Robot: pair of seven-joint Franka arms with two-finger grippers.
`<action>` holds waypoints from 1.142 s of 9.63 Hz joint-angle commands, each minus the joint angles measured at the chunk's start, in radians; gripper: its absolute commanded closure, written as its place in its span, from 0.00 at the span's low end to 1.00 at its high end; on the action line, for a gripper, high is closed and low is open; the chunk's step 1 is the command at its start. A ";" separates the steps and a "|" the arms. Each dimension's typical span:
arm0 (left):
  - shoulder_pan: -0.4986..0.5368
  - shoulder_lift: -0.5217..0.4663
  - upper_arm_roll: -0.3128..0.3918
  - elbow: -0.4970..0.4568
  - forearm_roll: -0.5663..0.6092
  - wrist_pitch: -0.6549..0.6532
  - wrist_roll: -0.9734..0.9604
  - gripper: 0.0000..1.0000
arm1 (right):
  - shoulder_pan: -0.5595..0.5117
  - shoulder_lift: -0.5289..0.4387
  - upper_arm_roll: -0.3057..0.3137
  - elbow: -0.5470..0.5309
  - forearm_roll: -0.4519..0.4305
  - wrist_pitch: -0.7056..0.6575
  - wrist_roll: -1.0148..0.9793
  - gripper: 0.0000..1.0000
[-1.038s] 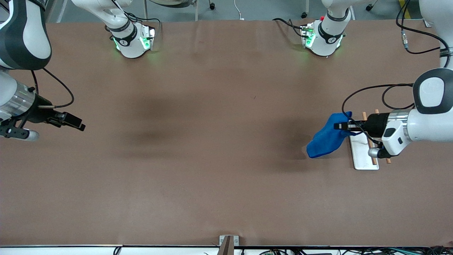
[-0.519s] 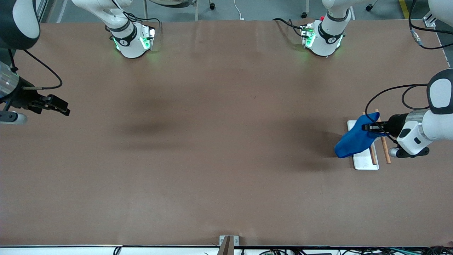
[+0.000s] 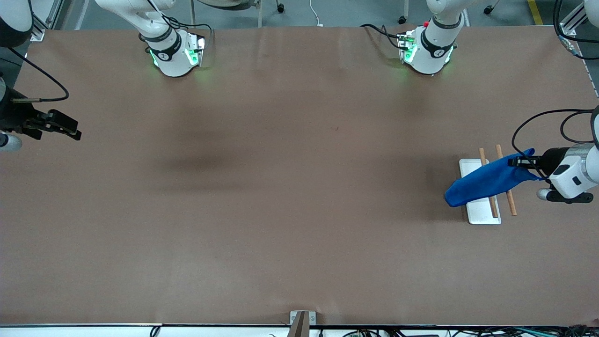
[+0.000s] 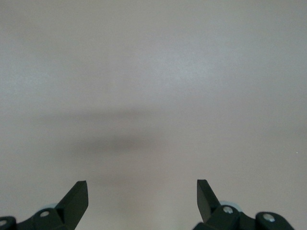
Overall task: Right arm passes towel to left arm to hang
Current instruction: 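Carry the towel with the left gripper over the wooden dowels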
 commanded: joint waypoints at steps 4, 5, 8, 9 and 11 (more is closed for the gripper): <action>0.015 0.066 -0.008 0.077 0.178 0.033 0.141 0.99 | -0.023 -0.019 0.013 -0.009 -0.011 -0.022 -0.024 0.00; 0.015 0.093 -0.008 0.107 0.186 0.057 0.146 0.99 | -0.023 -0.019 0.015 -0.009 -0.010 -0.022 -0.024 0.00; 0.018 0.096 -0.009 0.109 0.172 0.071 0.141 0.99 | -0.023 -0.019 0.015 -0.009 -0.002 -0.011 -0.025 0.00; 0.011 0.099 -0.009 0.111 0.177 0.071 0.146 0.99 | -0.023 -0.017 0.015 -0.009 -0.001 -0.011 -0.027 0.00; 0.006 0.073 -0.020 0.114 0.175 0.070 0.128 0.99 | -0.023 -0.016 0.015 -0.009 -0.001 -0.011 -0.025 0.00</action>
